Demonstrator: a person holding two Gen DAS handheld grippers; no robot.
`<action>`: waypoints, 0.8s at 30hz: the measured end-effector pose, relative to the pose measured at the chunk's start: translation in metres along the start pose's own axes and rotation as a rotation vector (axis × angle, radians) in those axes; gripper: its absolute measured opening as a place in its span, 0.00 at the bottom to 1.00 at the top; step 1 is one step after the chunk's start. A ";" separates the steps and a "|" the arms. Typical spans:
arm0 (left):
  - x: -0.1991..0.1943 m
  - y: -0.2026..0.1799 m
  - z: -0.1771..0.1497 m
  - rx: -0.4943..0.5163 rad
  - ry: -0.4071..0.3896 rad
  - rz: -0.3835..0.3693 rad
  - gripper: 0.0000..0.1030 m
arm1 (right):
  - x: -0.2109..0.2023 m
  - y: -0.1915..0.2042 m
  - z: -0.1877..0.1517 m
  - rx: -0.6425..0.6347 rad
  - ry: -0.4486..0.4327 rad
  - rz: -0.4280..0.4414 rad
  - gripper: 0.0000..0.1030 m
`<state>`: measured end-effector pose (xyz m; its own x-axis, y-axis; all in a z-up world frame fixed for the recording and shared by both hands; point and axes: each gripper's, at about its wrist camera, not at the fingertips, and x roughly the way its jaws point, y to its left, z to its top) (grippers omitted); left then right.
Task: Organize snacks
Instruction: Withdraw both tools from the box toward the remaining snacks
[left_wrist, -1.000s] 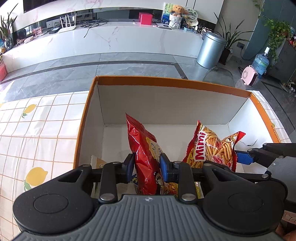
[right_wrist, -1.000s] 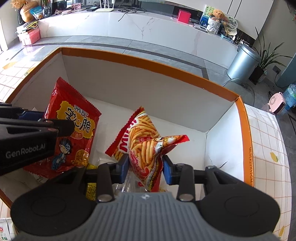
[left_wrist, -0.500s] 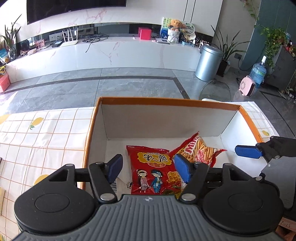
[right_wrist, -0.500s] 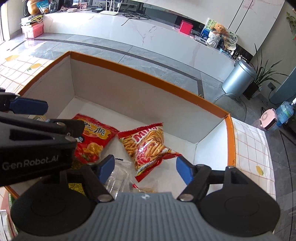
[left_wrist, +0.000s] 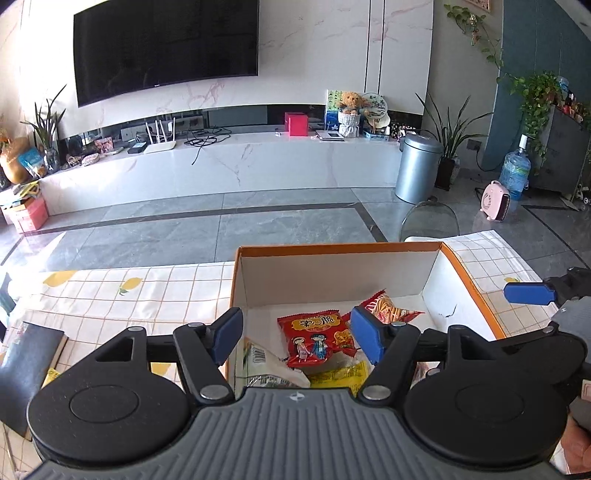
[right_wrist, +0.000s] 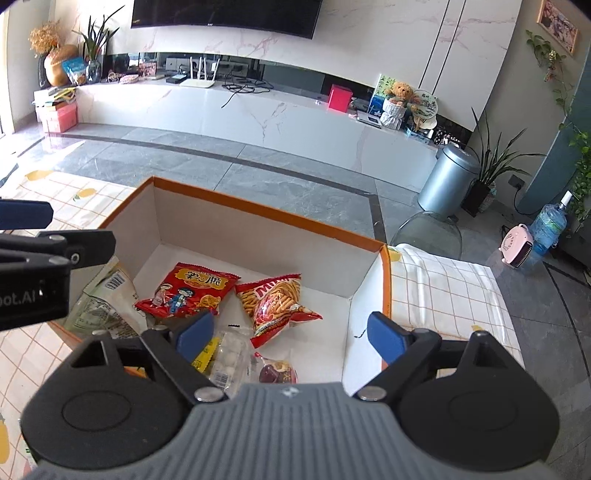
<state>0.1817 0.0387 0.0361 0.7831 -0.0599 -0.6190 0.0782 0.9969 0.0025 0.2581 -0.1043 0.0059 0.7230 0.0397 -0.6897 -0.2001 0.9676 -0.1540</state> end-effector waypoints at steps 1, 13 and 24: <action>-0.006 -0.002 -0.003 0.008 0.003 0.000 0.77 | -0.008 -0.001 -0.004 0.010 -0.013 0.002 0.88; -0.059 0.001 -0.061 -0.026 0.111 -0.060 0.77 | -0.086 0.011 -0.098 0.127 -0.063 0.076 0.89; -0.059 0.024 -0.139 -0.189 0.300 -0.004 0.77 | -0.095 0.044 -0.174 0.135 -0.036 0.140 0.88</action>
<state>0.0515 0.0734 -0.0362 0.5645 -0.0739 -0.8221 -0.0569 0.9901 -0.1281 0.0655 -0.1088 -0.0589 0.7181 0.1833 -0.6714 -0.2119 0.9765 0.0400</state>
